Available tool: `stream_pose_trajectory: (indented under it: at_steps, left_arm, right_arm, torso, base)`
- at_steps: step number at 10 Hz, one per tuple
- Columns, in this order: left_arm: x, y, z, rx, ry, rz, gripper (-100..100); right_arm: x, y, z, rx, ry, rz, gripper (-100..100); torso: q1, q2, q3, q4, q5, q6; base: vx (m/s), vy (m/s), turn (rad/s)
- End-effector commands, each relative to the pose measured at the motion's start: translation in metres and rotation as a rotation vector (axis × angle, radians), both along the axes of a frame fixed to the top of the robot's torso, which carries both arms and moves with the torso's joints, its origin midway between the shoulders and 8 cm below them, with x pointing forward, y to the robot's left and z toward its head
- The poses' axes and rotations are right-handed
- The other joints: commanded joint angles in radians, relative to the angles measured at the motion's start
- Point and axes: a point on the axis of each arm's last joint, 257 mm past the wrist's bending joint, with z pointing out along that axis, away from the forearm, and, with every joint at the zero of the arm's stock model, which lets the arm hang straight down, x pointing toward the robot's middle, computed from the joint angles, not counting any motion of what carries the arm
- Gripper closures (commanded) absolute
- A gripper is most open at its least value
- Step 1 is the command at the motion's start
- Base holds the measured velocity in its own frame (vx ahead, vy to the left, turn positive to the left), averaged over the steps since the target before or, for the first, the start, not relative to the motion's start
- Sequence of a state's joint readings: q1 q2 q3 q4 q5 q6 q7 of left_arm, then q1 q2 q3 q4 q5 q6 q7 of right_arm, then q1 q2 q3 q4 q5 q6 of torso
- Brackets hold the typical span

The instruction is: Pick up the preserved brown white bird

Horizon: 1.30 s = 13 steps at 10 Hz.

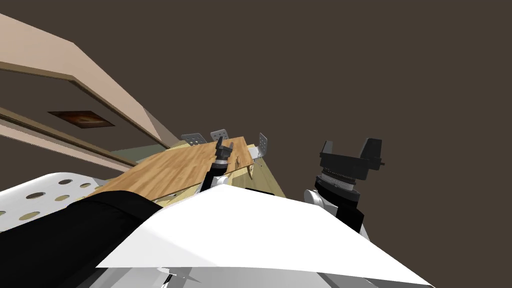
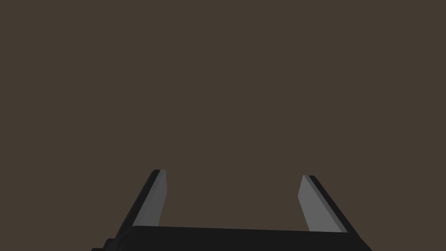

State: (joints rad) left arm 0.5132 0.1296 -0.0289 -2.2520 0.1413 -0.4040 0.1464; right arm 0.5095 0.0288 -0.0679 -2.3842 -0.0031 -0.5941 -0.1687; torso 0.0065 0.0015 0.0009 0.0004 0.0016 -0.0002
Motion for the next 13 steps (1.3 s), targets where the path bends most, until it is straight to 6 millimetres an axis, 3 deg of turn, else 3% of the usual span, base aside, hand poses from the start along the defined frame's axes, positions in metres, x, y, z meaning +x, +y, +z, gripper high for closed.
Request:
stream_pose_trajectory:
  at_steps: [1,5,7,10,11,12,13]
  left_arm:
    - [0.002,0.001,-0.012,0.007,0.038,-0.026,-100]
    - [0.005,0.004,-0.035,0.017,0.116,-0.073,-100]
    - [0.008,0.010,-0.063,0.000,0.203,-0.106,-100]
    - [0.008,0.012,-0.078,0.017,0.260,-0.135,-100]
    - [0.009,0.017,-0.094,0.001,0.310,-0.148,-100]
    - [0.009,0.016,-0.094,0.014,0.314,-0.154,-100]
    - [0.008,0.021,-0.111,0.002,0.368,-0.166,-100]
  right_arm:
    - [0.000,0.000,0.000,0.000,0.000,0.000,0]
    - [0.000,0.000,0.000,0.000,0.000,0.000,0]
    - [0.000,0.000,0.000,0.000,0.000,0.000,0]
    - [0.000,0.000,0.000,0.000,0.000,0.000,0]
    - [0.000,0.000,0.000,0.000,0.000,0.000,0]
    - [0.000,0.000,0.000,0.000,0.000,0.000,0]
    - [0.000,0.000,0.000,0.000,0.000,0.000,0]
  torso:
    - [0.000,0.000,0.000,0.000,0.000,0.000]
    - [0.000,0.000,0.000,0.000,0.000,0.000]
    - [-0.001,-0.001,-0.001,0.000,0.000,0.000]
    - [0.001,-0.001,0.000,0.000,0.000,0.000]
    - [-0.001,-0.001,-0.001,0.000,0.000,0.000]
    - [-0.001,-0.001,-0.001,0.000,0.000,0.000]
    - [-0.001,-0.002,-0.001,0.000,0.000,0.000]
  base:
    - [-0.010,0.076,-0.128]
    - [-0.023,0.085,-0.144]
    - [-0.030,0.088,-0.239]
    - [-0.026,0.089,-0.135]
    - [-0.020,0.074,-0.212]
    - [-0.021,0.073,-0.117]
    - [-0.035,0.076,-0.208]
